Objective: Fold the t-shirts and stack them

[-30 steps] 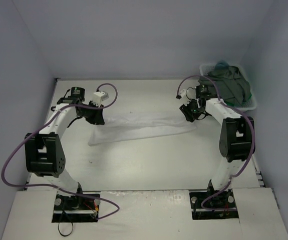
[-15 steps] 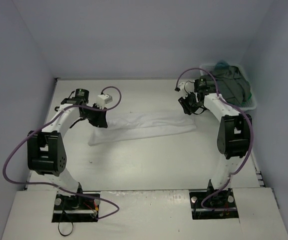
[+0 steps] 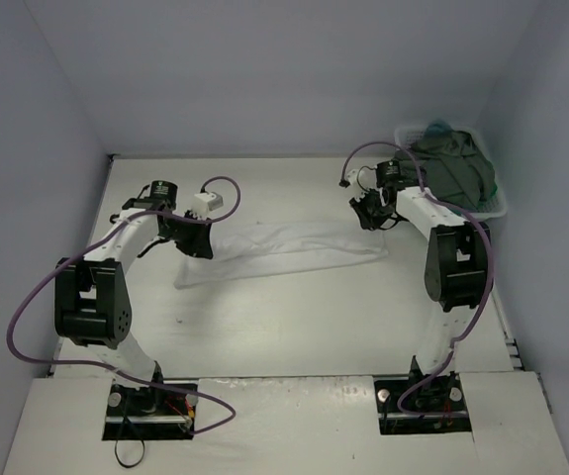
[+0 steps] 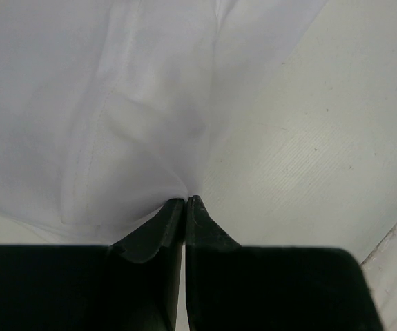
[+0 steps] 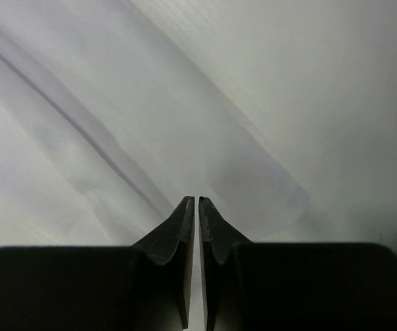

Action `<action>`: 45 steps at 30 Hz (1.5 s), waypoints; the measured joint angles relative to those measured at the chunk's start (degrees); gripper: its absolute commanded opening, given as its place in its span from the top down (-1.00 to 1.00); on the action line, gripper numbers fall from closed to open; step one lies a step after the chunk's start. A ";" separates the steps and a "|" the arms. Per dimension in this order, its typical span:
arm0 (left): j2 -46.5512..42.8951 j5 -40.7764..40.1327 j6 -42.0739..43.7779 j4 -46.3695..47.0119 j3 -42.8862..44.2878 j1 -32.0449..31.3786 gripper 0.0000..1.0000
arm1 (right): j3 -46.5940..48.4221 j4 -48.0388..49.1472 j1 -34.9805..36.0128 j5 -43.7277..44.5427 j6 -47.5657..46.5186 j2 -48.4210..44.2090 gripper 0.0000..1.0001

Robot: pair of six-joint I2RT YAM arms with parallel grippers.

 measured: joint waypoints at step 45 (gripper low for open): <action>10.36 -11.34 2.60 0.31 -0.11 -0.81 1.00 | -7.61 -1.60 3.65 3.26 -2.60 0.07 0.88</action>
